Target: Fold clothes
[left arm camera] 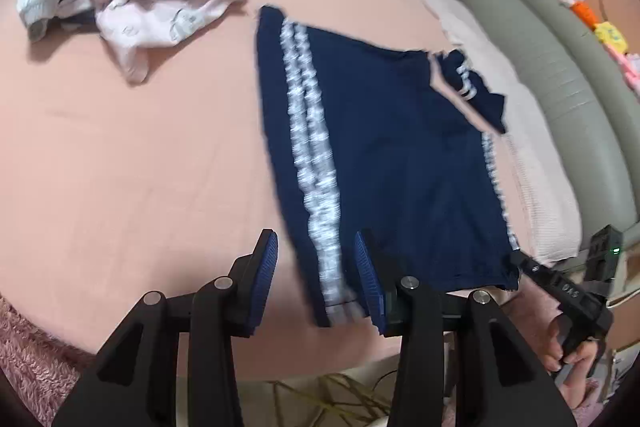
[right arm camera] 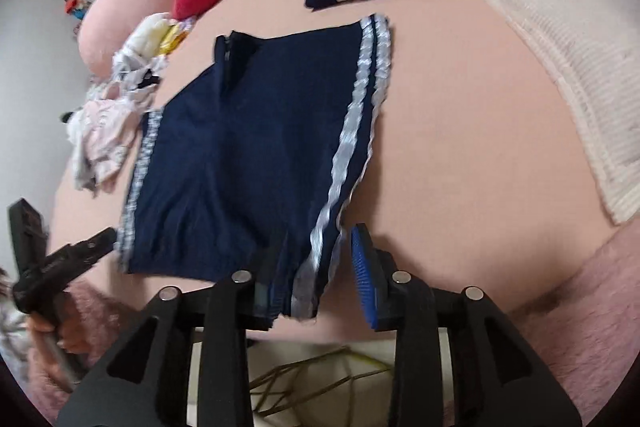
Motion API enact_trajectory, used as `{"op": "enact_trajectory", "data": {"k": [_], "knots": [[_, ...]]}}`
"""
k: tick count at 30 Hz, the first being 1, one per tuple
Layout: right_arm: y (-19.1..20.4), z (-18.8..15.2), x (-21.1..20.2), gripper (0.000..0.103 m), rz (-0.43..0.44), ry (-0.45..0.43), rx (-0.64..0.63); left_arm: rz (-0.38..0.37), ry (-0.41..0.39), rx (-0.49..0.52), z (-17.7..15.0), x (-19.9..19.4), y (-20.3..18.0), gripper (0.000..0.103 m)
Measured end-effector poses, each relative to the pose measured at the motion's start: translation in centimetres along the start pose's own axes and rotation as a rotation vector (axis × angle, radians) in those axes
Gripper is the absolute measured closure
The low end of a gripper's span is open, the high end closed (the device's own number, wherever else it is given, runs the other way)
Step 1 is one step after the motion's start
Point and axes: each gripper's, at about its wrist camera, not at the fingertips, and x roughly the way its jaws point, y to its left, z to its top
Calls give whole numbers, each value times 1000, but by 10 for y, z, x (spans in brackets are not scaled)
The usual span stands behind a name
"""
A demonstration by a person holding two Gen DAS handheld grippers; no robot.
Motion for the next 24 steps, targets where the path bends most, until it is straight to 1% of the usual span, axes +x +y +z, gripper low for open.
{"op": "enact_trajectory", "data": {"k": [1,2,4,5,6,8,10,12,14,15,18,20,22,23,24], "knots": [[0,1,2,70,-23,2,-3,33,20,11,-1,5,2,67],[-3,2,4,70,-28,12,14,48,12,29,1,3,-1,69],[-9,4,7,70,-36,29,47,56,-34,72,11,-6,-10,69],[-9,9,-1,70,-43,-8,44,61,-57,94,16,-11,-15,69],[-7,16,-9,70,-56,-42,28,69,-74,118,25,-13,-18,69],[5,39,-21,70,-76,-103,-37,89,-101,170,48,-15,-21,69],[31,71,-19,70,-77,-114,-151,110,-126,211,72,-10,-22,69],[63,101,-2,70,-73,-113,-259,158,-140,234,100,4,-16,69],[92,124,26,70,-87,-97,-349,200,-125,233,129,26,-9,69],[106,136,40,70,-94,-89,-393,209,-116,234,137,35,-7,69],[130,162,86,70,-98,-26,-431,234,-91,243,155,56,6,69],[143,180,119,70,-109,13,-446,244,-82,248,166,66,13,69],[151,186,135,70,-120,34,-459,227,-89,235,172,70,18,69],[156,188,142,70,-116,42,-480,210,-94,220,174,70,23,69],[159,188,144,70,-134,34,-516,197,-93,204,177,71,28,69]]}}
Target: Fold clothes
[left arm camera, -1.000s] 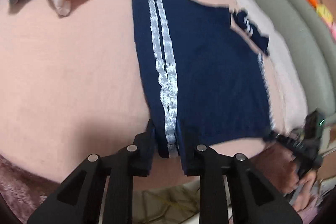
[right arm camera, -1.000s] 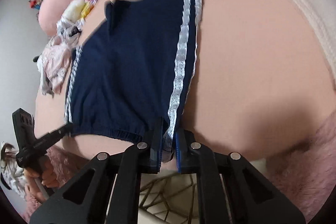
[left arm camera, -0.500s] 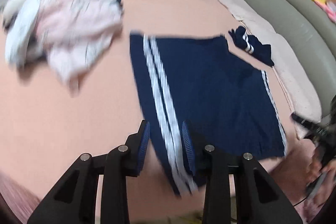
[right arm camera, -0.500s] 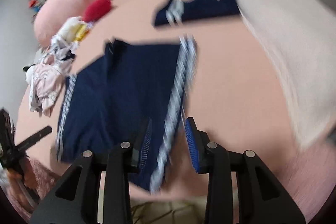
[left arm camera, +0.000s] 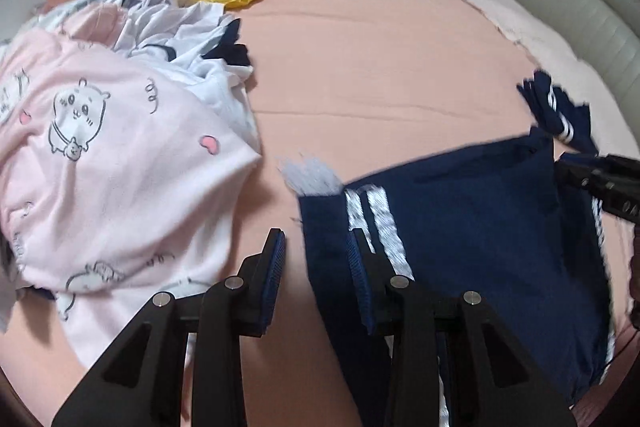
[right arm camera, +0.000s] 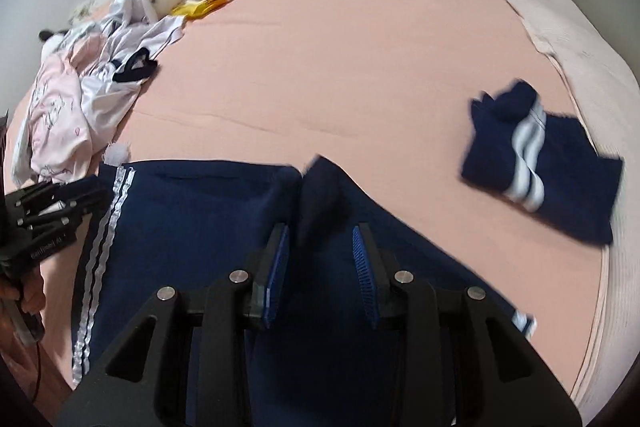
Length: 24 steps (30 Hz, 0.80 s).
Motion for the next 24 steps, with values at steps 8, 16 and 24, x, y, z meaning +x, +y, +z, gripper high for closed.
{"op": "enact_trajectory", "data": {"k": [8,16,24], "knots": [[25,5,-11,69,17,-2,-174,-54,24,1,9,3,7,69],[41,16,28,92,3,97,-241,-57,11,19,10,7,7,88],[16,29,13,99,160,-20,-103,-89,-72,-28,20,-11,16,96]]}}
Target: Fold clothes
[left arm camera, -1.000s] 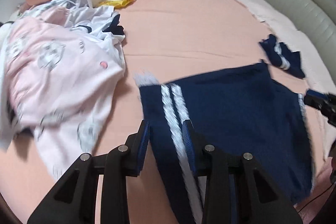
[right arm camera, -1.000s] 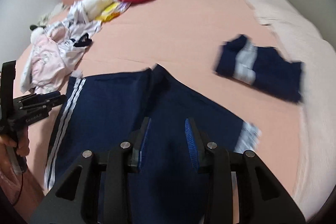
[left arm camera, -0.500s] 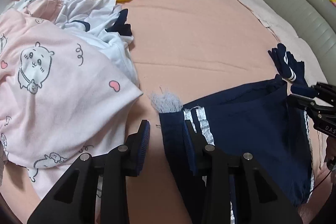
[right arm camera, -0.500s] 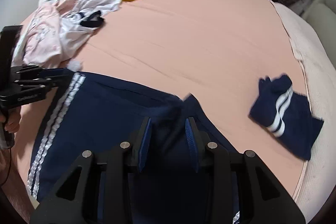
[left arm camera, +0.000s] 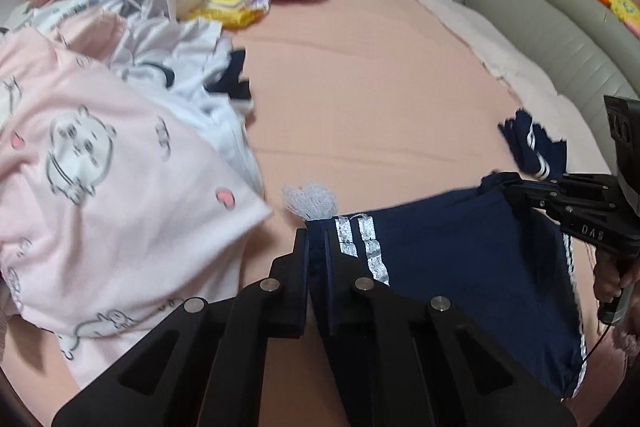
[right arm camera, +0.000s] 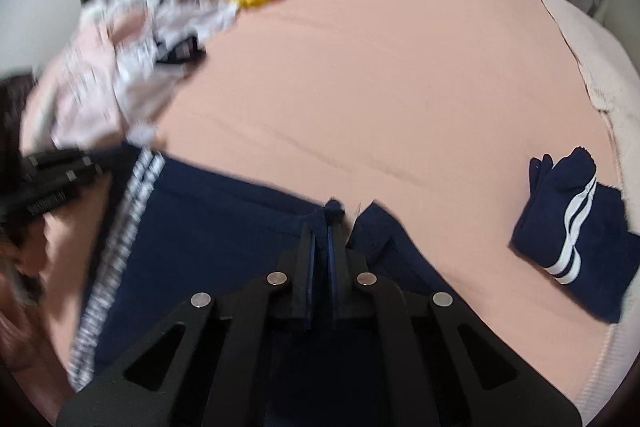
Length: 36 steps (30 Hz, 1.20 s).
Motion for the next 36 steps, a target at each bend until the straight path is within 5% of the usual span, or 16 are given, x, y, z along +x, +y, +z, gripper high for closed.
{"op": "enact_trajectory", "data": {"k": [4,11,17,20,23,25,28,30,34,36], "knots": [[-22,6,6,99,70,-51,120,0,-14,-34,1,4,7,96],[-43,10,50,99,-100,0,184,63,23,-30,0,28,6,93],[-28,17,-13,83,-81,-151,177,51,-32,44,7,-1,-12,77],[-5,12,-19,83,-90,-90,56,20,22,80,4,3,-18,77],[11,4,-6,83,-124,19,-49,101,77,103,-2,15,-21,77],[7,0,11,83,-135,77,-42,125,81,22,-4,20,-8,77],[-5,-1,19,80,-80,70,27,123,75,-82,-6,24,5,78],[-9,1,10,76,-78,30,54,187,80,-14,-6,24,-4,78],[-23,5,-1,71,-276,-4,74,258,87,48,-8,24,-15,78],[-25,6,7,71,-265,29,61,254,81,38,-9,24,-15,78]]}}
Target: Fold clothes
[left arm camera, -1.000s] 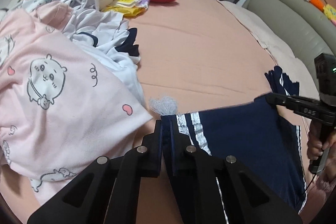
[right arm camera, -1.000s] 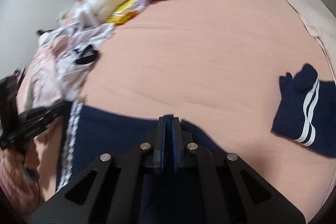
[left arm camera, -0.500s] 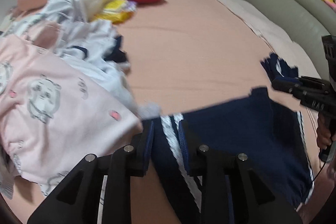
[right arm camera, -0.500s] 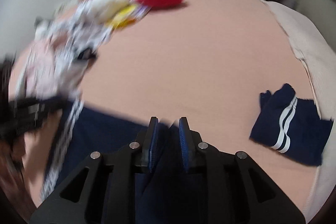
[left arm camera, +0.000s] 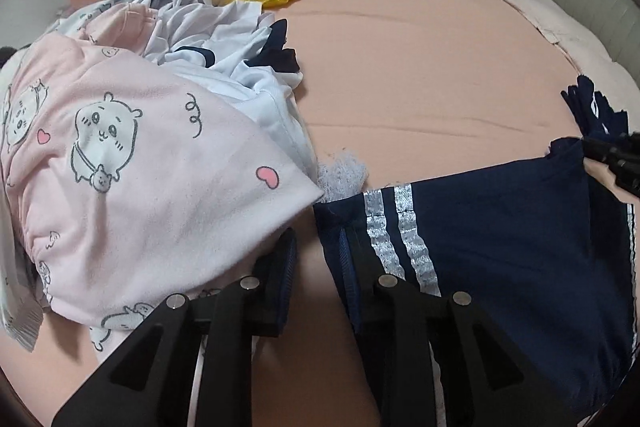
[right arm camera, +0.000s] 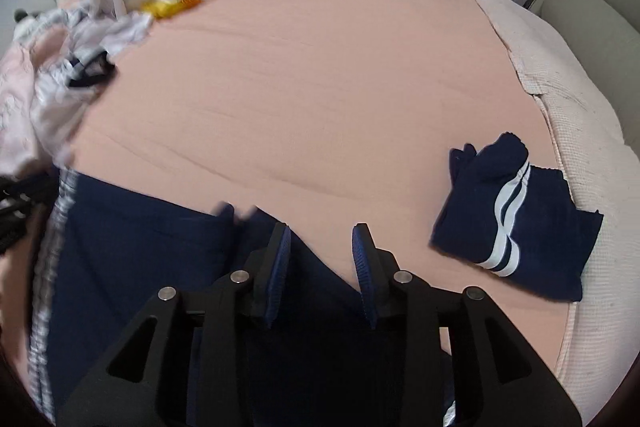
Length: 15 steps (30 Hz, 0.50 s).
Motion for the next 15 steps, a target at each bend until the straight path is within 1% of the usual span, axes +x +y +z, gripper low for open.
{"op": "enact_trajectory", "data": {"k": [1,2,8,10,14,15], "knots": [[1,0,3,71,29,16,-7,-3,0,-3,0,0,0,78],[5,0,3,71,74,12,-26,-6,-1,-6,0,0,0,78],[46,-4,-6,71,112,-30,-182,-5,-11,-13,-4,0,-1,78],[53,-3,-6,71,109,-36,-197,6,-15,-1,-5,0,-3,78],[56,-8,8,71,66,-17,-242,10,-16,10,-4,1,-7,78],[57,-9,11,74,55,-12,-254,9,-17,11,-4,1,-8,78]]}}
